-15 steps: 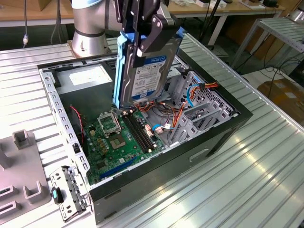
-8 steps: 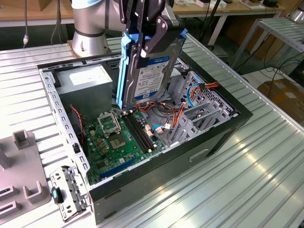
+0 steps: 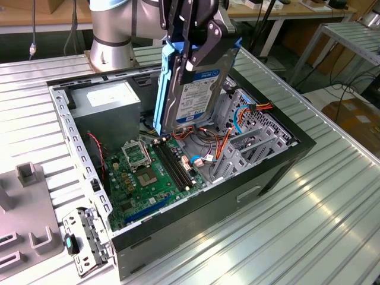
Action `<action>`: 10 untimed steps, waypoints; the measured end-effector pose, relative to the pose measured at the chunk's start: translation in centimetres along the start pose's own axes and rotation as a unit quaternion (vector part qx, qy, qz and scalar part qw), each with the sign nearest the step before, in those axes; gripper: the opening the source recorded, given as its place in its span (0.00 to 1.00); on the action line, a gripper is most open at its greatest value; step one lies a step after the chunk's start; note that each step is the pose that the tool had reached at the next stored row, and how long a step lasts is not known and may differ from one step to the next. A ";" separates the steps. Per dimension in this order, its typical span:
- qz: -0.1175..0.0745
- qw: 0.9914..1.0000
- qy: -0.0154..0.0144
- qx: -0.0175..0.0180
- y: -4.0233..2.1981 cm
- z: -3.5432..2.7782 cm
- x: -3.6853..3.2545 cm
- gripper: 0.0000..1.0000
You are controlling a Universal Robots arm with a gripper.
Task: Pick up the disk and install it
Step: 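Insert the disk into the insertion slot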
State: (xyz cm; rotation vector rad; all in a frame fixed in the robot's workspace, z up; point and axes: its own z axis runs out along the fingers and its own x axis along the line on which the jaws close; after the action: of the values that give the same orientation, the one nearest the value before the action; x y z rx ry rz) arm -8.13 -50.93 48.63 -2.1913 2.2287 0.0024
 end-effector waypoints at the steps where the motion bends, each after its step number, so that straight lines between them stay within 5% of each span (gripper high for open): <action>1: 0.000 1.000 0.000 0.000 -0.12 0.02 0.00 0.37; 10: 0.000 1.000 0.000 0.000 -1.02 0.11 0.62 0.37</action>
State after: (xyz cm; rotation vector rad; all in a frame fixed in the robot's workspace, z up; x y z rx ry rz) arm -7.11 -51.56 48.53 -2.1915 2.2289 0.0018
